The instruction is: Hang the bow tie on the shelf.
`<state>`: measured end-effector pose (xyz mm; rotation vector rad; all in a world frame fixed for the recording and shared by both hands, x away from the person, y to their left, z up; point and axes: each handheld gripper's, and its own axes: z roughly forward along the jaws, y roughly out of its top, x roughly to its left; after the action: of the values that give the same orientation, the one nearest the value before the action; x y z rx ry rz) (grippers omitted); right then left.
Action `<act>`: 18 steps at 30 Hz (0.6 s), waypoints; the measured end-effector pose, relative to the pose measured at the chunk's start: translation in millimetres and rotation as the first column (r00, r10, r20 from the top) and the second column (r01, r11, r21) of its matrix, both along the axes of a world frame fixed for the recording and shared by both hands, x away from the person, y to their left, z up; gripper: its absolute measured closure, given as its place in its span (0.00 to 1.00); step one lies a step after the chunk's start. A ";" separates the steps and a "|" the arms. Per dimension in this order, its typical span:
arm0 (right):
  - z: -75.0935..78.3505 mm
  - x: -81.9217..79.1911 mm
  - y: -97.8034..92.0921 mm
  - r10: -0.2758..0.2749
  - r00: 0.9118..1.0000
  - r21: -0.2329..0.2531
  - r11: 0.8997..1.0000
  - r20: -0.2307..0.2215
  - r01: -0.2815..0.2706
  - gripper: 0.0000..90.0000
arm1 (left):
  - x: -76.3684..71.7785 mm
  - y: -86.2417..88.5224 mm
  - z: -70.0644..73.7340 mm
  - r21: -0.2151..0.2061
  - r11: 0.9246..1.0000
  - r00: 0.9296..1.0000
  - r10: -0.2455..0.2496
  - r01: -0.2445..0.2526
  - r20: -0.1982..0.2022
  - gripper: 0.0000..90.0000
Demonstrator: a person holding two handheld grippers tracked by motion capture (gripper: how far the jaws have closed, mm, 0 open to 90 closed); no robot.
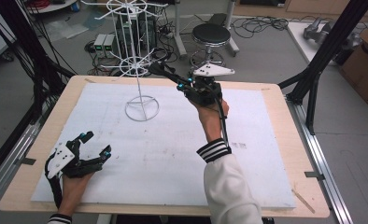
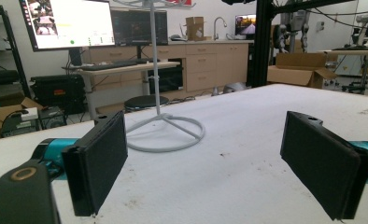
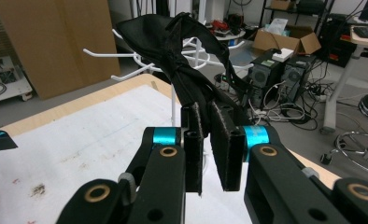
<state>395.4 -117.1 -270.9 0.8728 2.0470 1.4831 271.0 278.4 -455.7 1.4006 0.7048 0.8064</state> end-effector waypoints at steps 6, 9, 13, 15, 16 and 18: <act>-2.2 2.7 9.5 -0.016 1.000 -0.017 1.000 0.010 0.017 0.92 | 0.1 0.2 0.0 -0.001 1.000 1.000 0.000 0.000 0.000 0.17; -1.9 4.2 14.1 -0.015 1.000 -0.020 1.000 0.014 0.015 0.92 | 0.2 0.1 -0.1 -0.002 1.000 1.000 0.000 0.000 0.002 0.17; -2.3 7.1 18.3 -0.012 1.000 -0.020 1.000 0.005 0.012 0.93 | 0.3 0.2 0.0 -0.003 1.000 1.000 0.001 -0.001 0.002 0.17; -4.5 9.3 20.8 0.005 1.000 -0.016 1.000 -0.012 -0.005 0.99 | 0.3 0.2 -0.1 -0.003 1.000 1.000 0.000 0.000 0.002 0.17; -5.5 10.0 21.8 0.007 1.000 -0.016 1.000 -0.020 -0.008 0.99 | 0.3 0.2 -0.1 -0.003 1.000 1.000 0.000 0.000 0.002 0.17; -7.6 11.1 24.1 0.007 1.000 -0.036 0.999 -0.029 -0.008 0.99 | 0.1 0.2 0.0 0.000 1.000 1.000 0.000 0.000 0.000 0.17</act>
<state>406.5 -93.0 -278.5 0.8781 2.0933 1.4402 271.0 278.6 -455.7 1.4004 0.7043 0.8062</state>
